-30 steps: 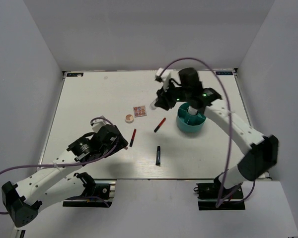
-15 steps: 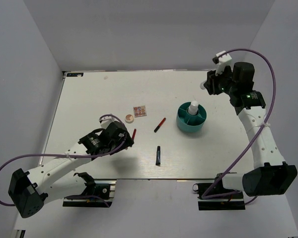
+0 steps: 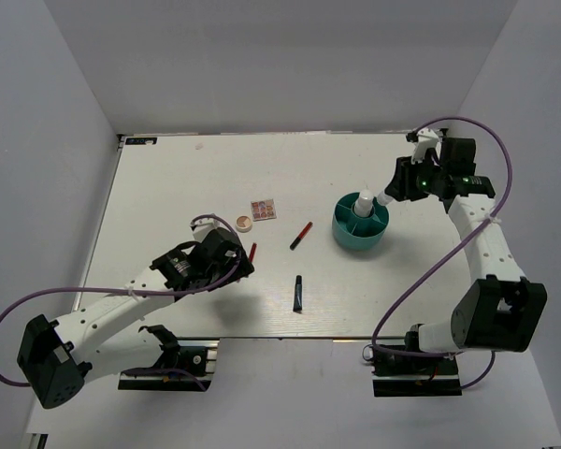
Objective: Organize the makeup
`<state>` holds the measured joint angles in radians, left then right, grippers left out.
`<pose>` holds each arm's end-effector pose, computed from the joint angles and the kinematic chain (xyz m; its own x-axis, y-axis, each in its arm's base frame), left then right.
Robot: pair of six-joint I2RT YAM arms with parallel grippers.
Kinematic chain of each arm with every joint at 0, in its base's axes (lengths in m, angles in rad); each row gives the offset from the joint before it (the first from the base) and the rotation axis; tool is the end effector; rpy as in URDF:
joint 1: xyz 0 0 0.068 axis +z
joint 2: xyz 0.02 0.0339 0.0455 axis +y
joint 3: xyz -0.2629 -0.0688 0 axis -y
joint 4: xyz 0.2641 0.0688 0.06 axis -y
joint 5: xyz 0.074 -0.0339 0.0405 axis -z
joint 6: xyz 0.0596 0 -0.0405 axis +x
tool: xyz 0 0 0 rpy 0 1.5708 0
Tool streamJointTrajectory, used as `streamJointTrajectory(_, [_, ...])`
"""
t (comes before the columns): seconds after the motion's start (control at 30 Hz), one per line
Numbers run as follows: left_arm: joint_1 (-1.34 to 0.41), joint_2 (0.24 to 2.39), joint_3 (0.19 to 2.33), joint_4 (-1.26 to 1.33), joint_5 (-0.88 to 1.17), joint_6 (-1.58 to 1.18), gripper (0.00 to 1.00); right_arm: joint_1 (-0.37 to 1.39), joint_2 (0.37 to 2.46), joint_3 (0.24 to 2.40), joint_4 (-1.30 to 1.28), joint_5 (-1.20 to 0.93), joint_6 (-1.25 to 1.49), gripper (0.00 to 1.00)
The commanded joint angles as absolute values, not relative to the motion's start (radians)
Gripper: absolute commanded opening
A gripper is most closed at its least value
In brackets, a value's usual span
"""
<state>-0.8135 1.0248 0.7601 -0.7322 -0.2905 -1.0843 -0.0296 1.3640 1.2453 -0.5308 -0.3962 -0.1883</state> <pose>0.1671 -0.1520 0.2169 -0.7908 -0.3964 -0.4665 -0.2344 0.9000 -0.3675 0.3386 0.0130 0.3211 -0.5414 -0.1567 -0.8260 -0.3881 0.9181 0.0802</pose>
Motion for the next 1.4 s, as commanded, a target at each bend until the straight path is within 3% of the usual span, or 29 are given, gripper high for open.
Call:
streamJointTrajectory(0.0, [-0.811, 0.999, 0.784, -0.732, -0.287, -1.078, 0.83, -0.037, 1.396, 1.235, -0.499, -0.46, -0.173, 0.0])
streamJointTrajectory(0.63, [-0.811, 1.02, 0.79, -0.753, -0.29, -1.092, 0.84, -0.021, 1.532, 1.207, -0.431, -0.416, -0.193, 0.0])
streamJointTrajectory(0.8, [-0.811, 1.054, 0.792, -0.765, -0.304, -1.094, 0.87, -0.014, 1.537, 1.203, -0.434, -0.414, -0.215, 0.33])
streamJointTrajectory(1.07, [-0.811, 1.153, 0.816, -0.776, -0.319, -1.103, 0.88, -0.002, 1.526, 1.2, -0.44, -0.411, -0.219, 0.61])
streamJointTrajectory(1.27, [-0.802, 1.193, 0.836, -0.772, -0.33, -1.111, 0.9, -0.005, 1.502, 1.2, -0.451, -0.411, -0.218, 0.63])
streamJointTrajectory(1.37, [-0.793, 1.212, 0.851, -0.805, -0.347, -1.141, 0.89, -0.009, 1.464, 1.203, -0.456, -0.391, -0.209, 0.57])
